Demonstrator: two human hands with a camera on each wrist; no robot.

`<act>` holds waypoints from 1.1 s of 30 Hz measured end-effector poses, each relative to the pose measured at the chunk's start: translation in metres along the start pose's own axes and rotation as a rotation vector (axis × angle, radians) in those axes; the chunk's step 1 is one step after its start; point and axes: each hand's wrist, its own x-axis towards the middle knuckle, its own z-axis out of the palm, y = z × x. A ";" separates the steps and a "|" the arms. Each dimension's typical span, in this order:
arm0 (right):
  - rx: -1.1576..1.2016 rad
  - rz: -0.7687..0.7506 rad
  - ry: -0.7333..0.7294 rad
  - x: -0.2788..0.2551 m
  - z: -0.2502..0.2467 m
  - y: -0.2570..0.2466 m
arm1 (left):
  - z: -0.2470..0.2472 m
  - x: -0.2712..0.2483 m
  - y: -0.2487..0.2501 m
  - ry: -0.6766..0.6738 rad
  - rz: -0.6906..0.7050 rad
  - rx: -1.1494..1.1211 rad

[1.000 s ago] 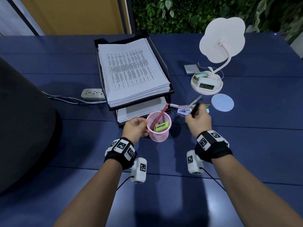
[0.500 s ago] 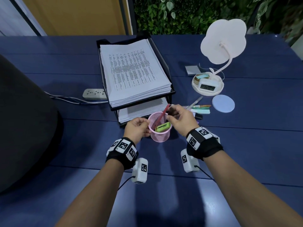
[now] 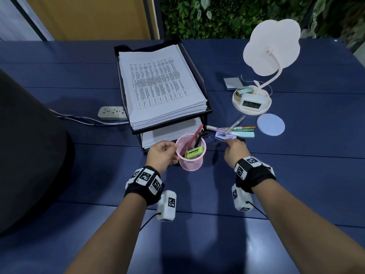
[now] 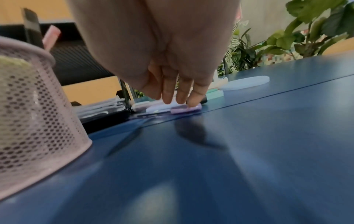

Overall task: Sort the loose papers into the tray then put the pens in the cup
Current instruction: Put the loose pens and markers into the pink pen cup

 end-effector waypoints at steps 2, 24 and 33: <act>-0.110 0.005 -0.035 0.001 0.003 0.003 | 0.000 0.001 0.000 -0.001 0.001 -0.003; -0.021 0.140 -0.079 -0.006 -0.009 -0.011 | 0.000 -0.001 0.001 -0.011 -0.006 -0.011; 1.040 -0.099 0.323 -0.031 -0.046 -0.058 | 0.005 -0.002 0.000 -0.011 -0.014 -0.047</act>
